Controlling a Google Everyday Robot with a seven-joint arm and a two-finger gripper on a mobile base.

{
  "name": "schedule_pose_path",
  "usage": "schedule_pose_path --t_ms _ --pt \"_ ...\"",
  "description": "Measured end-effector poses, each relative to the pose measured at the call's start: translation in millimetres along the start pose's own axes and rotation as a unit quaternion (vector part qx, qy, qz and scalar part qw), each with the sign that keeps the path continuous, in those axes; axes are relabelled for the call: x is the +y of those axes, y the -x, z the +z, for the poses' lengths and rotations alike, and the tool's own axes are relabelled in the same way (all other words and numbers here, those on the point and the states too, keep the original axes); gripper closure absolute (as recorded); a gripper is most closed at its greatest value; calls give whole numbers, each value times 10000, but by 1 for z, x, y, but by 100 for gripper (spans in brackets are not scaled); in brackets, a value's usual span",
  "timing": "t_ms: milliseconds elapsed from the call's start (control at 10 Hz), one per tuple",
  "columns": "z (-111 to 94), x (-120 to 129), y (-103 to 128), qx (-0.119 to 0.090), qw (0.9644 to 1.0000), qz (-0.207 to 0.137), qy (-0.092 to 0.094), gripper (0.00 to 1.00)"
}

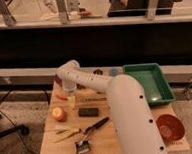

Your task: Place pepper in metal cup

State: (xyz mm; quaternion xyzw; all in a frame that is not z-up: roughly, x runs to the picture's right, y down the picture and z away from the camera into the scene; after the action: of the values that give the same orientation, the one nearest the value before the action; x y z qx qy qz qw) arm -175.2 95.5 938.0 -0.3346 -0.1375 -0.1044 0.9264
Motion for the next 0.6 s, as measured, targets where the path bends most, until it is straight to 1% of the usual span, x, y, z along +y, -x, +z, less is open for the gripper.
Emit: schedule_pose_path --t_ms 500,600 --pt "3 -10 1 29 10000 -9 -29 24" --pt "4 -11 3 41 10000 -30 -34 29"
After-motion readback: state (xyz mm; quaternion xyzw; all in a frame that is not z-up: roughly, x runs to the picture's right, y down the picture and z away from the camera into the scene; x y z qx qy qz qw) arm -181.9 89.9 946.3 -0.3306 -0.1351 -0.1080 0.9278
